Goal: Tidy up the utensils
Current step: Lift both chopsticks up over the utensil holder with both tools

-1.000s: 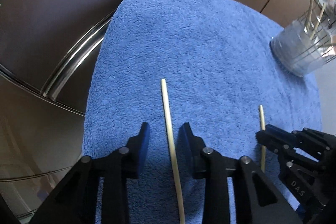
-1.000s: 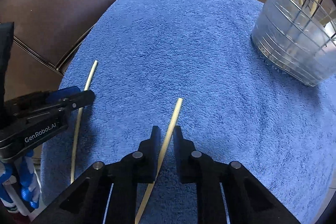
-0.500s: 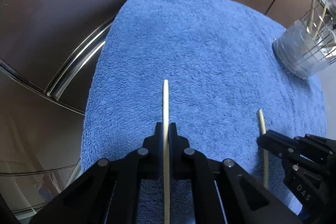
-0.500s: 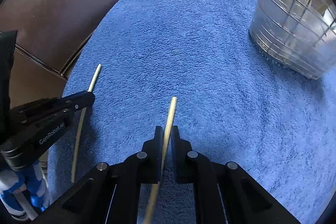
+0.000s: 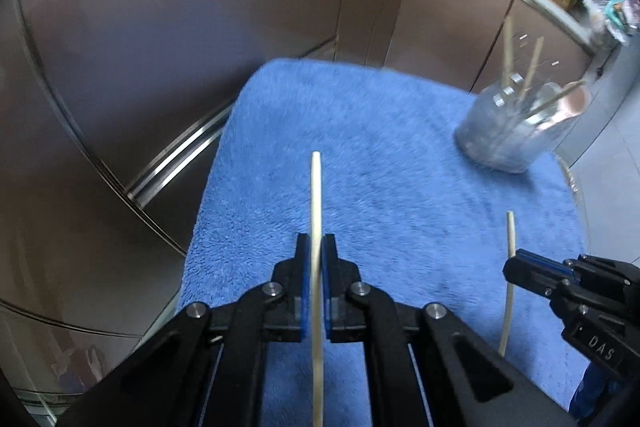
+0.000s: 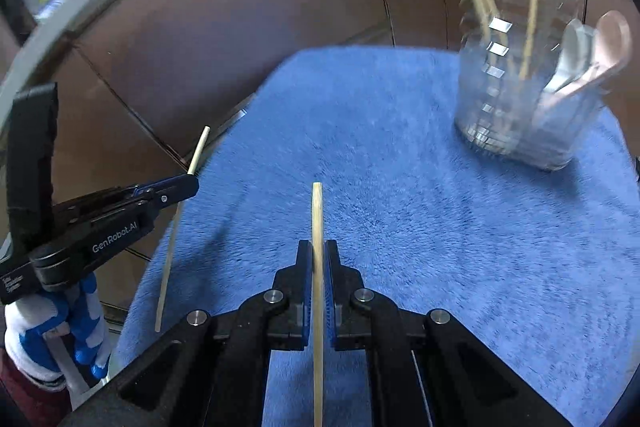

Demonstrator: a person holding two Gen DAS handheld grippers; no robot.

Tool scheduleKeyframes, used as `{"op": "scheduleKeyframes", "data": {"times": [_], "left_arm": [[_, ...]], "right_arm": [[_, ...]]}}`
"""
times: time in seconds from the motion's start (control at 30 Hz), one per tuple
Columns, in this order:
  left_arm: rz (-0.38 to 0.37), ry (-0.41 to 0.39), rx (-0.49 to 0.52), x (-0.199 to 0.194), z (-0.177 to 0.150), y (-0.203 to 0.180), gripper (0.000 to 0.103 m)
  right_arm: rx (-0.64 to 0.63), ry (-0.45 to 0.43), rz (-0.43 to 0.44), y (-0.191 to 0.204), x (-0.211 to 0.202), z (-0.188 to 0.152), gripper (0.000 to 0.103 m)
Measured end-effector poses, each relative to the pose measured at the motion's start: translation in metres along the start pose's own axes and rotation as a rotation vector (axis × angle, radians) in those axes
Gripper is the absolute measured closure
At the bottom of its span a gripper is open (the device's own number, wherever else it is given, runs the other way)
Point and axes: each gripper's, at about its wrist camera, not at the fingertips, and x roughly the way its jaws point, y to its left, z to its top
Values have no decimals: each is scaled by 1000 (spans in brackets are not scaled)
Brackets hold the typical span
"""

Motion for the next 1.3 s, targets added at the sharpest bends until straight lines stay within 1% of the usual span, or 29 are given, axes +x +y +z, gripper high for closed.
{"op": "scheduleKeyframes", "data": {"times": [0.1, 0.2, 0.33, 0.4, 0.57, 0.67, 0.7, 0.8, 0.9, 1.03, 1.07, 1.2, 1.3], "left_arm": [[-37, -67, -9, -27, -4, -9, 99], [-72, -136, -6, -58, -7, -18, 99], [-134, -209, -12, -85, -5, -30, 99], [-162, -241, -20, -95, -2, -37, 99], [-237, -315, -30, -113, 9, -60, 99], [-270, -356, -26, -118, 21, -76, 99], [-284, -376, -25, -119, 29, -82, 99], [-318, -428, -32, -122, 51, -94, 99], [-371, -498, -53, -120, 80, -106, 99], [-428, -602, -96, -110, 117, -121, 99], [-436, -622, -104, -106, 124, -124, 99], [-436, -714, -133, -85, 155, -141, 99], [-424, -744, -148, -63, 169, -153, 99]], "right_arm": [[-11, -82, 11, -3, -33, -10, 97], [-25, -162, 11, 3, -65, -17, 97], [-40, -255, 1, 1, -104, -26, 97], [-36, -306, 1, -7, -120, -27, 97], [-34, -440, -28, -22, -159, -14, 97], [-36, -508, -35, -31, -167, 0, 97], [-36, -526, -36, -34, -169, 3, 97], [-38, -600, -34, -41, -177, 26, 97], [-46, -691, -39, -49, -185, 55, 97], [-57, -795, -51, -58, -184, 87, 97], [-66, -828, -63, -59, -180, 99, 97], [-84, -886, -84, -72, -164, 126, 97], [-91, -893, -98, -81, -146, 137, 97]]}}
